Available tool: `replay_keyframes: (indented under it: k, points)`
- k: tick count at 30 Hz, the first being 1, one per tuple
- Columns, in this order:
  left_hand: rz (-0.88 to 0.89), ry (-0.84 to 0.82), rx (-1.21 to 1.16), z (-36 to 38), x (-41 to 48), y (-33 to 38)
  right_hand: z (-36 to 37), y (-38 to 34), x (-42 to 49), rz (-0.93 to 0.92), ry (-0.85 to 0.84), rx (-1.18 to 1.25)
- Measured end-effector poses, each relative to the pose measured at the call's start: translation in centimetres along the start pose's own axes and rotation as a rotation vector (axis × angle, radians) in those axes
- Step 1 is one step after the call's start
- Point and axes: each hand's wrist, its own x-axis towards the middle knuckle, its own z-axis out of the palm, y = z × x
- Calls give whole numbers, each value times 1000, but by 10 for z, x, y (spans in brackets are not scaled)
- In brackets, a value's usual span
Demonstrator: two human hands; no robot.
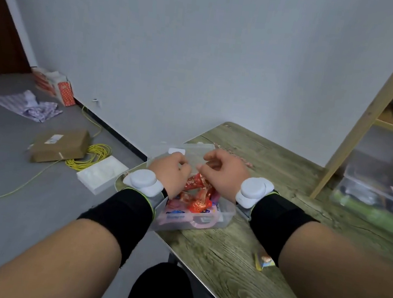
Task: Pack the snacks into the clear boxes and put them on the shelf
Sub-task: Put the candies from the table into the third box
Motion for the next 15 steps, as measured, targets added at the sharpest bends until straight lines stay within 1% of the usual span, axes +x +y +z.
replay_keyframes:
  k: [2, 3, 5, 7, 9, 10, 12, 14, 15]
  points:
    - [49, 42, 38, -5, 0, -1, -3, -1, 0, -51, -5, -114]
    - [70, 21, 46, -5, -1, -1, -4, -1, -1, -73, -44, -197]
    - [91, -118, 79, -4, -4, -1, -1, -3, -5, -112, -179, -394]
    - [89, -268, 163, -1, -10, -1, 5, -7, -7, -142, -361, -608]
    - [89, -328, 240, -1, -13, 0, 11, -15, -7, -126, -521, -751]
    - [89, -339, 271, -2, -13, 1, 11, -19, -6, -103, -567, -780]
    - [83, -309, 297, -4, -12, 3, 10, -24, -4, -76, -575, -769]
    - [61, -200, 247, -7, -11, 3, 3, -26, -4, -52, -490, -687]
    - [49, -127, 196, -9, -10, 3, -2, -24, -6, -31, -421, -613]
